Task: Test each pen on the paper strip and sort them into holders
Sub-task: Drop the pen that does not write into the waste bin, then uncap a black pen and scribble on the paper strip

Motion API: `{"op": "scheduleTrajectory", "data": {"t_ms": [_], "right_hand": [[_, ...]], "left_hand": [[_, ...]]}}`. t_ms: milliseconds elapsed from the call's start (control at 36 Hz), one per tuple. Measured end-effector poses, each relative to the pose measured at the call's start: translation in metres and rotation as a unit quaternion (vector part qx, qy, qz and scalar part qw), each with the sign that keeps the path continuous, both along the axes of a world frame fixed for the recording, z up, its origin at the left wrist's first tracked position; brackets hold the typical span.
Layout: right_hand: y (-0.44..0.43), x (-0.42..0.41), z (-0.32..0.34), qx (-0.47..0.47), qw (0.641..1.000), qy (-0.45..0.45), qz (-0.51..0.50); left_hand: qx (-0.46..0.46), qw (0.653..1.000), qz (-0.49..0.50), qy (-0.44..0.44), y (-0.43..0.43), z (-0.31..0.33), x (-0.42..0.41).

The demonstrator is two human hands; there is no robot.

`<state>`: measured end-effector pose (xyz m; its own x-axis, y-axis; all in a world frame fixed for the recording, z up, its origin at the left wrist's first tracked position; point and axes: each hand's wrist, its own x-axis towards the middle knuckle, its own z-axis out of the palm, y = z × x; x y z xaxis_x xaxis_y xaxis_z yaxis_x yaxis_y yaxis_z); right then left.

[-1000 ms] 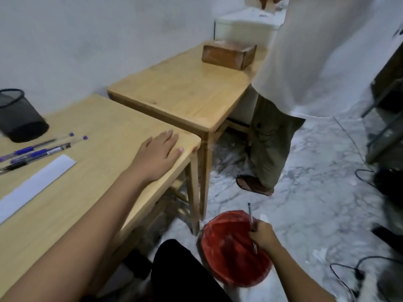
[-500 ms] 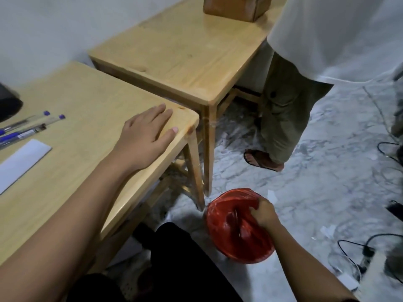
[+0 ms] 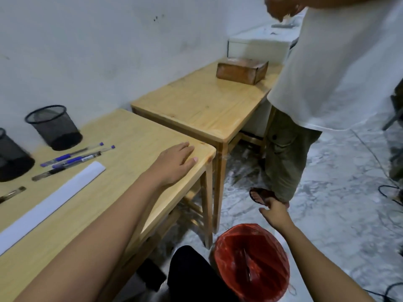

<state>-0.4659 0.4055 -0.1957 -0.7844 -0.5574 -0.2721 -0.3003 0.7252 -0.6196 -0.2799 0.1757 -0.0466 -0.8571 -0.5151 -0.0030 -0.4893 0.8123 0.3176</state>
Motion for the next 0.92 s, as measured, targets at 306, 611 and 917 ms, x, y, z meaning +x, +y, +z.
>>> {"op": "scheduleTrajectory", "data": {"t_ms": [306,611,917], "right_hand": [[-0.068,0.07,0.139,-0.187,0.966,0.108,0.144],[-0.207,0.229,0.188,-0.266,0.88,0.148,0.364],[-0.314,0.379,0.184,-0.201,0.792,0.142,0.559]], "left_hand": [[0.001,0.997,0.073,0.038,-0.004,0.058,0.105],[0.012,0.96,0.268,0.079,-0.029,0.064,0.287],[0.027,0.878,0.469,0.09,-0.028,0.018,0.427]]}}
